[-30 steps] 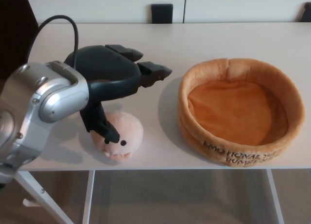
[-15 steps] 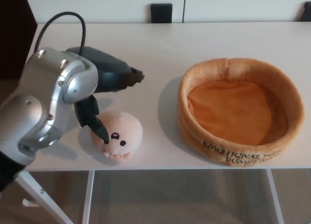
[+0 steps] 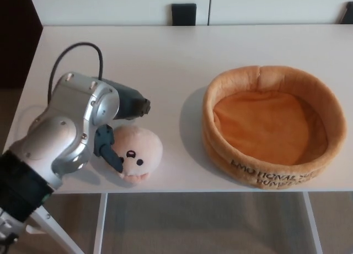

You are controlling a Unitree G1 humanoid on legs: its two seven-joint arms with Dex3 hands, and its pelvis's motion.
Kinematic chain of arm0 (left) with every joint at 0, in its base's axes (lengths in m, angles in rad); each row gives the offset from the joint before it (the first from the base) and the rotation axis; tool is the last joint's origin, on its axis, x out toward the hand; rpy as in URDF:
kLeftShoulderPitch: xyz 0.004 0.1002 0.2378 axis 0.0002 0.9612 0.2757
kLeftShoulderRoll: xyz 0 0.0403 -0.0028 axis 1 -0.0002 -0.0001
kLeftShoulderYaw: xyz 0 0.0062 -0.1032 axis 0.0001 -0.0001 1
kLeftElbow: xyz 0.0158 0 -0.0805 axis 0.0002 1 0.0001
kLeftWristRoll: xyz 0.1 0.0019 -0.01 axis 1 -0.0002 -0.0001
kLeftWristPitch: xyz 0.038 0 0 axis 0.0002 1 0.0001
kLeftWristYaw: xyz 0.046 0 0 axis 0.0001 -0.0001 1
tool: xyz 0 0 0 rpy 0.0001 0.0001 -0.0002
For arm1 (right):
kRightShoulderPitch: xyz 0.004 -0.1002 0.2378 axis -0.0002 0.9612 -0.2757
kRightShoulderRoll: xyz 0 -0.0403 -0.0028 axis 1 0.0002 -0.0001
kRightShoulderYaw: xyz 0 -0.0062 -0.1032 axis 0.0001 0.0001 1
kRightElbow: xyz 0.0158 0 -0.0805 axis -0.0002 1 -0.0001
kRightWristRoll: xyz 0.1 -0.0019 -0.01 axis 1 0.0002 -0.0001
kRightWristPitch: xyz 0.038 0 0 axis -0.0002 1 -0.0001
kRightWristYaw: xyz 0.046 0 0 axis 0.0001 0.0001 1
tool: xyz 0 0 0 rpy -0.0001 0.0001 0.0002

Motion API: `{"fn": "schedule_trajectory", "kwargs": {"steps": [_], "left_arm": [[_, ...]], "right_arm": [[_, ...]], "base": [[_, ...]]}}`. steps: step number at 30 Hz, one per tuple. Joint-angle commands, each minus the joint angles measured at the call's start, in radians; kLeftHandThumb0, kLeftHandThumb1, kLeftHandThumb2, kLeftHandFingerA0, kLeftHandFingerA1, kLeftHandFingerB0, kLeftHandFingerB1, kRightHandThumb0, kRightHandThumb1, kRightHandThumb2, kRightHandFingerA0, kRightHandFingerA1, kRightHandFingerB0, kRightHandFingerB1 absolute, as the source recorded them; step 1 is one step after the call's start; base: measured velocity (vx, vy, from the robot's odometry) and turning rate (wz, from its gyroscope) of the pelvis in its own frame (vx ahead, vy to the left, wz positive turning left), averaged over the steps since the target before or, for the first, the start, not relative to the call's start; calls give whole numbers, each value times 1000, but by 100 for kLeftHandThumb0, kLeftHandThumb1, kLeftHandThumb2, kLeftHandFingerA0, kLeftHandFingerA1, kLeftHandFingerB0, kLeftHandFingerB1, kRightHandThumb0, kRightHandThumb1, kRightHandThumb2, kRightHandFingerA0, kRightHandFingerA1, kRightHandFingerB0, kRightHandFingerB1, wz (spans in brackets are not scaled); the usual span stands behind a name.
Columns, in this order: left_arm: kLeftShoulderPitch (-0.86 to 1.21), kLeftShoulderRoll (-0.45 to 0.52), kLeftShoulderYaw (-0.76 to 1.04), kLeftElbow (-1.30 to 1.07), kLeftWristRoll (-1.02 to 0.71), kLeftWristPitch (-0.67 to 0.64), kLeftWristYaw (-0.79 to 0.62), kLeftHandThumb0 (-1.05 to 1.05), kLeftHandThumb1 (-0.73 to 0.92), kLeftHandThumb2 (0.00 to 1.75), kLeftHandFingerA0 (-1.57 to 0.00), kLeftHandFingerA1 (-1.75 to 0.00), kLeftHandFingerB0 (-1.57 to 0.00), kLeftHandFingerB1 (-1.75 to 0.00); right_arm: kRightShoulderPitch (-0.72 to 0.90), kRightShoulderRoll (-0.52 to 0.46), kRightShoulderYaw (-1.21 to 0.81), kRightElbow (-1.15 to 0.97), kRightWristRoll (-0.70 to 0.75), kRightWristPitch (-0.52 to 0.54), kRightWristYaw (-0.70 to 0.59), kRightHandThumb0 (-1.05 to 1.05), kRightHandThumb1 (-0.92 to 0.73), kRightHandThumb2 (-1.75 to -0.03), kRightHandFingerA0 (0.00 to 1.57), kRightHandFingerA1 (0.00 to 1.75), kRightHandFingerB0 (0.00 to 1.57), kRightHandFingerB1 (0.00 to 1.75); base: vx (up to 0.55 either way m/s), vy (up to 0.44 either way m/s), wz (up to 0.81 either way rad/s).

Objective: The robot walks towards a table in front, picks a dumpling toy with left hand and puts it in an orange round plate

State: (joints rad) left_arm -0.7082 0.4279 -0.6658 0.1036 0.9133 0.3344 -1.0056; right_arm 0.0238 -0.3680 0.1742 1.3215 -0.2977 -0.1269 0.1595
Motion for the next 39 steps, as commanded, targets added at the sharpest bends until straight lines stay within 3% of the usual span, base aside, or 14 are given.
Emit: {"fn": "schedule_trajectory", "kwargs": {"steps": [1,13,16,17,19,21,22,23,26,27,31,32,33,39], "left_arm": [[33,-25,-4,48,22,21,45,-79,37,63,0,0,0,-2],[95,-55,-15,106,29,-56,228,-65,31,69,0,0,0,-14],[140,-50,6,141,-3,-175,427,-29,19,79,0,-48,-1,-49],[165,-50,18,145,-15,-218,511,-40,39,69,-59,-74,-35,-43],[199,-49,29,151,-21,-273,628,-26,53,56,-72,-78,-52,-36],[216,-44,28,157,-7,-302,712,-29,48,83,-76,-93,-60,-60],[220,-43,29,158,-2,-307,734,-29,48,83,-76,-93,-60,-60],[224,-42,27,162,5,-316,763,-22,58,57,-71,-130,-69,-78],[230,-40,24,170,16,-332,811,-22,58,57,-71,-130,-69,-78],[247,-49,31,200,24,-362,946,-18,65,54,-65,-175,-48,-157],[268,-63,56,222,0,-384,1018,-15,67,54,-65,-175,-44,-161],[273,-67,72,221,-11,-389,1036,-15,66,53,-65,-175,-44,-163],[278,-72,85,223,-23,-394,1052,-13,65,56,-67,-175,-41,-170],[277,-88,152,215,-90,-413,1029,-16,65,58,-69,-175,-46,-161]], "right_arm": [[2,-14,0,0,-7,2,-10,-33,-60,-58,64,45,48,38],[-13,-16,-13,-7,1,1,7,-31,-58,-57,58,46,47,38],[-20,-16,-11,-10,-1,10,14,-31,-59,-58,57,46,46,38],[-22,-15,-14,-10,1,12,15,-32,-59,-57,56,45,46,37],[-23,-13,-15,-8,3,16,17,-32,-59,-57,58,45,46,37],[-27,-15,-15,-9,3,11,22,-32,-59,-57,57,46,46,38],[-29,-15,-16,-9,4,9,24,-32,-59,-57,57,46,46,38],[-28,-16,-11,-9,-1,8,22,-34,-60,-57,58,44,46,37],[-28,-18,-2,-11,-10,5,19,-34,-60,-57,58,44,46,37],[-31,-17,-10,-6,-4,5,11,-35,-60,-58,58,45,46,37],[-29,-17,-5,-5,-10,4,4,-37,-61,-58,59,44,47,38],[-28,-17,-7,-7,-8,3,6,-44,-52,-79,55,56,44,50],[-28,-16,-9,-6,-6,6,3,-36,-62,-58,62,46,49,38],[-29,-15,-6,0,-9,17,12,-36,-64,-59,58,45,47,38]], "base": [[0,0,0],[0,0,0],[0,0,0],[0,0,0],[0,0,0],[0,0,0],[0,0,0],[0,0,0],[0,0,0],[0,0,0],[0,0,0],[0,0,0],[0,0,0],[0,0,0]]}}
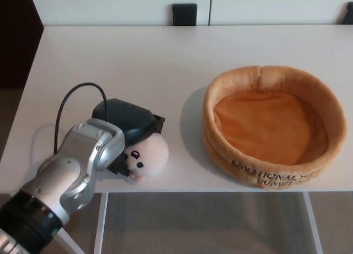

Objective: The robot walks towards a table in front, picks a dumpling toy with left hand and puts it in an orange round plate

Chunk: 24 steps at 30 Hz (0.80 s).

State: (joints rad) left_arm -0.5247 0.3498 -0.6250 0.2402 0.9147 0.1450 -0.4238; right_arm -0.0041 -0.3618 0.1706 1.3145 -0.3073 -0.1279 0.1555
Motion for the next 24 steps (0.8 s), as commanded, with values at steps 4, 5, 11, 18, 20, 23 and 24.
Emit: {"fn": "schedule_trajectory", "kwargs": {"steps": [4,5,11,18,20,23,24], "left_arm": [[65,-14,156,55,-103,-230,468,-16,63,55,-71,-175,-66,-117],[63,-16,160,56,-103,-232,470,-16,63,55,-71,-175,-66,-117],[-64,-28,230,55,-125,-245,461,-14,65,54,-64,-175,-34,-173],[-226,-84,258,61,-137,-250,420,-20,63,54,-71,-175,-48,-167],[-276,-126,245,53,-142,-249,404,-20,63,54,-71,-175,-48,-167],[-320,-189,183,45,-89,-207,374,-21,64,54,-70,-175,-49,-166],[-323,-207,174,50,-88,-203,383,-21,65,54,-69,-175,-51,-165]], "right_arm": [[12,-25,-9,-9,11,15,29,-34,-65,-59,55,45,48,39],[13,-25,-9,-9,11,13,29,-34,-65,-59,55,45,48,39],[17,-24,-1,-5,1,12,14,-35,-64,-59,60,47,48,39],[20,-18,-3,-1,2,13,12,-36,-63,-59,62,47,50,39],[25,-12,-2,3,-1,10,4,-36,-63,-59,62,47,50,39],[28,-7,4,11,-7,11,-6,-36,-64,-59,64,46,50,39],[30,-7,6,11,-10,14,-6,-36,-67,-60,65,45,51,39]], "base": [[0,0,0],[0,0,0],[0,0,0],[0,0,0],[0,0,0],[0,0,0],[0,0,0]]}}
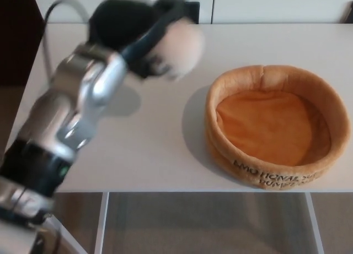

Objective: The robot walks towards a table in front, picks a dumpling toy with left hand and puts it in an orange round plate

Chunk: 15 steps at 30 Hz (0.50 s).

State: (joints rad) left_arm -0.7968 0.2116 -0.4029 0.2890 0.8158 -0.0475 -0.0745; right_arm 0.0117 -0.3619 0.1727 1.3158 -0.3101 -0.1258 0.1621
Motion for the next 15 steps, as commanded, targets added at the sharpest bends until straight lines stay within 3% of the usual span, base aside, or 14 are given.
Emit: {"fn": "schedule_trajectory", "kwargs": {"steps": [1,2,7,8,9,10,11,12,13,14,15], "left_arm": [[-53,-76,-52,4,11,-8,38,-21,65,54,-69,-175,-51,-165],[-65,-109,-73,22,21,-4,55,-23,59,56,-74,-173,-61,-152],[-100,-181,-122,75,36,-1,82,-18,58,55,-77,-175,-58,-158],[-110,-217,-143,89,32,10,63,-17,60,56,-79,-175,-69,-117],[-113,-229,-151,94,28,12,51,-18,59,54,-80,-175,-75,-108],[-115,-233,-154,97,26,13,48,-18,59,54,-80,-175,-75,-108],[-111,-254,-172,122,40,5,90,-19,59,54,-79,-174,-71,-131],[-110,-262,-179,133,46,1,109,-19,59,54,-79,-174,-71,-131],[-106,-267,-192,141,59,1,126,-19,59,54,-78,-173,-77,-111],[-105,-270,-197,147,64,0,136,-19,59,54,-78,-173,-77,-111],[-99,-284,-211,163,71,9,147,-17,59,55,-78,-175,-69,-142]], "right_arm": [[15,-8,6,9,-8,13,-13,-36,-67,-60,65,45,51,39],[14,-8,2,7,-2,12,-2,-35,-67,-60,63,46,50,39],[15,-8,-9,-4,11,8,14,-35,-67,-60,64,47,54,41],[13,-6,-11,-1,11,9,6,-36,-65,-59,65,47,53,40],[10,-6,-8,-1,7,11,4,-37,-66,-60,64,46,52,40],[10,-6,-6,-1,5,12,4,-37,-66,-60,64,46,52,40],[6,-7,-1,-5,1,14,14,-38,-67,-61,61,45,50,39],[5,-7,1,-6,0,15,18,-38,-67,-61,61,45,50,39],[3,-5,0,-6,1,12,14,-36,-65,-59,64,47,53,40],[3,-4,0,-6,1,11,12,-36,-65,-59,64,47,53,40],[2,-2,1,-4,-1,11,6,-36,-65,-59,65,46,54,40]], "base": [[0,0,0],[0,0,0],[0,0,0],[0,0,0],[0,0,0],[0,0,0],[0,0,0],[0,0,0],[0,0,0],[0,0,0],[0,0,0]]}}
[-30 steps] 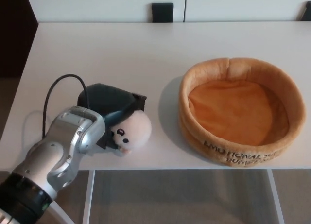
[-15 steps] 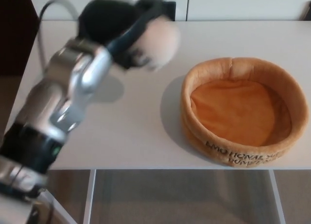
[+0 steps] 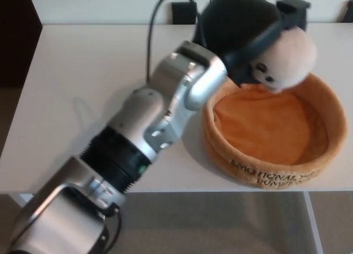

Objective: The robot walks towards a table in front, picks a dumpling toy with left hand and puts it in an orange round plate

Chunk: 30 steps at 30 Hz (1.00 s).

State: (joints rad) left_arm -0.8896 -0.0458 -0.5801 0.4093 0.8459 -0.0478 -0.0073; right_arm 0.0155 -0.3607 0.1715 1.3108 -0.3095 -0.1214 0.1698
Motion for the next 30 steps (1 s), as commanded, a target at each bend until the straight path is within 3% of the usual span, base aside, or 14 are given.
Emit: {"fn": "schedule_trajectory", "kwargs": {"steps": [1,3,4,7,9,11,12,16,17,18,22,23,25,30], "left_arm": [[-1,-36,-43,55,41,17,73,-17,56,56,-80,-175,-66,-153],[5,-41,-54,65,41,34,47,-18,56,55,-78,-175,-66,-152],[9,-41,-56,66,38,41,38,-22,51,55,-80,-166,-85,-82],[14,-41,-56,65,31,46,31,-22,51,55,-80,-166,-85,-82],[27,-39,-54,73,25,62,20,-24,47,59,-81,-151,-82,-72],[43,-36,-55,83,26,83,16,-15,51,57,-79,-154,-77,-88],[17,-24,-89,89,71,184,-138,-65,52,56,-25,-37,-23,-28],[5,-18,-111,84,88,242,-212,-65,52,56,-25,-37,-23,-28],[-4,-15,-113,90,73,277,-302,-94,49,60,0,0,0,0],[-16,-12,-116,99,54,319,-414,-94,49,60,0,0,0,0],[-39,1,-135,120,55,330,-509,-105,46,72,0,0,0,0],[-42,2,-132,109,44,345,-547,-103,50,57,0,0,0,0],[-43,2,-131,101,40,354,-568,-103,50,57,0,0,0,0],[-70,14,-156,85,53,361,-669,-71,41,54,0,0,0,0]], "right_arm": [[-3,-3,8,1,-7,4,-4,-36,-65,-59,62,45,52,39],[-6,-1,13,4,-11,1,-5,-36,-65,-59,61,45,52,39],[-7,0,9,8,-7,1,-6,-34,-64,-59,61,44,54,39],[-8,1,5,14,-2,0,-8,-34,-64,-59,61,44,54,39],[-11,-1,15,9,-10,0,-4,-35,-66,-60,64,45,52,39],[-13,-2,17,5,-8,0,0,-36,-65,-59,64,46,53,39],[-13,0,9,0,0,-2,-5,-35,-64,-59,64,47,54,40],[-12,1,6,-4,4,-2,-8,-35,-64,-59,64,47,54,40],[-13,-1,14,-4,-2,-4,-4,-37,-65,-59,63,46,53,39],[-14,-4,23,-5,-11,-6,1,-37,-65,-59,63,46,53,39],[-22,-1,18,-7,-4,2,1,-36,-65,-59,61,45,52,39],[-23,-1,18,-4,-5,2,-2,-37,-65,-59,63,45,53,39],[-23,0,19,-3,-6,2,-3,-37,-65,-59,63,45,53,39],[-21,-4,19,-16,-3,1,11,-37,-63,-59,59,45,50,39]], "base": [[0,0,0],[0,0,0],[0,0,0],[0,0,0],[0,0,0],[0,0,0],[0,0,0],[0,0,0],[0,0,0],[0,0,0],[0,0,0],[0,0,0],[0,0,0],[0,0,0]]}}
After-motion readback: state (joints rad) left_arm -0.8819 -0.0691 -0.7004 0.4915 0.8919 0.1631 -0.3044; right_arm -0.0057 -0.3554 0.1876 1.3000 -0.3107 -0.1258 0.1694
